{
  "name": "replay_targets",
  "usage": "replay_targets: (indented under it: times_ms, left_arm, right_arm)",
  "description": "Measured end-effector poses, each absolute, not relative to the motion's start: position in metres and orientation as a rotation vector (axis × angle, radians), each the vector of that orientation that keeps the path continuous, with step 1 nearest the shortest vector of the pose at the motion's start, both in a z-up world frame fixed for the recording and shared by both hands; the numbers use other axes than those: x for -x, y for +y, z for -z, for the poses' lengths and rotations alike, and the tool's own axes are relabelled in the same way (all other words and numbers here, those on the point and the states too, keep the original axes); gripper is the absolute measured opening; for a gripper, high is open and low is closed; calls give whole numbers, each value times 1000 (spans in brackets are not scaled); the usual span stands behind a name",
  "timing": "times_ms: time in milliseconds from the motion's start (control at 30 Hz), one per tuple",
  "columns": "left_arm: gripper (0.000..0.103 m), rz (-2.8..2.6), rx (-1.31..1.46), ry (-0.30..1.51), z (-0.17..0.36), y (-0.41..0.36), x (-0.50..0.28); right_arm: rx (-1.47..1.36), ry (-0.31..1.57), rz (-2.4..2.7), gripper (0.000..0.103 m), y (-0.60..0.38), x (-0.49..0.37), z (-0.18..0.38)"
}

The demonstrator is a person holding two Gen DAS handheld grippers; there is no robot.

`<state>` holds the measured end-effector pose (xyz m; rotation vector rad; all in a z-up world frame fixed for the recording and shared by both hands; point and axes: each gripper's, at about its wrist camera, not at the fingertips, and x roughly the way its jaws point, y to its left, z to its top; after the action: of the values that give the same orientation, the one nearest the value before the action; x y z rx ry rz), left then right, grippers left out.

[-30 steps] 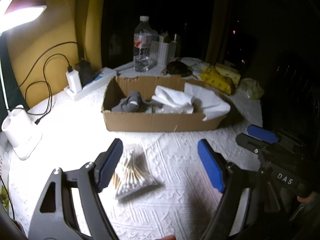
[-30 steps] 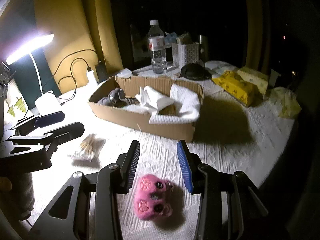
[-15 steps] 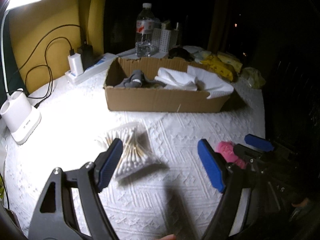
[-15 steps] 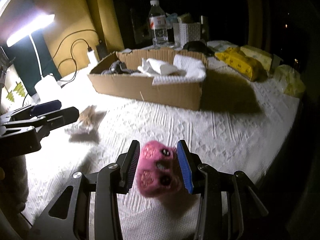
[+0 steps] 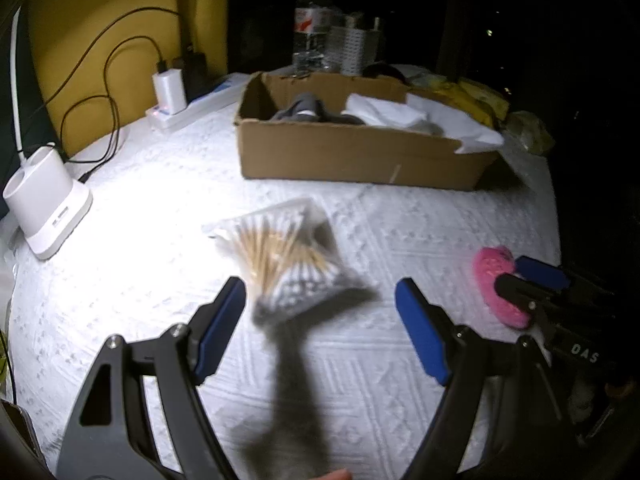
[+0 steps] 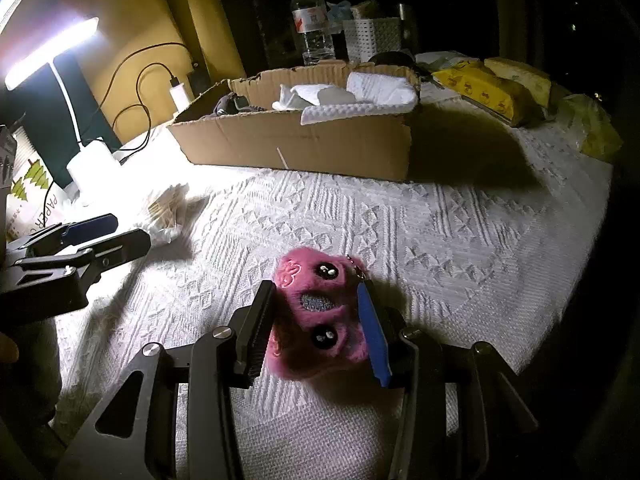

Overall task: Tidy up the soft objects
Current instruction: 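Grasp the cotton swab bag with the left tool while the right tool lifts the plush toy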

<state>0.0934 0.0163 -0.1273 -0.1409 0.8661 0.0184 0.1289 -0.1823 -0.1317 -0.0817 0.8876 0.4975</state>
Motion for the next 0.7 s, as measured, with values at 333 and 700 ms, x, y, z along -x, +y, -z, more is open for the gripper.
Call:
replay_targets:
  times_ms: [333, 700]
  left_arm:
    - [79, -68, 161, 896, 135, 33, -119]
    - [72, -31, 139, 947, 156, 31, -143]
  right_arm:
    - [96, 892, -536, 38, -174, -135, 133]
    - [91, 870, -561, 36, -173, -149, 125]
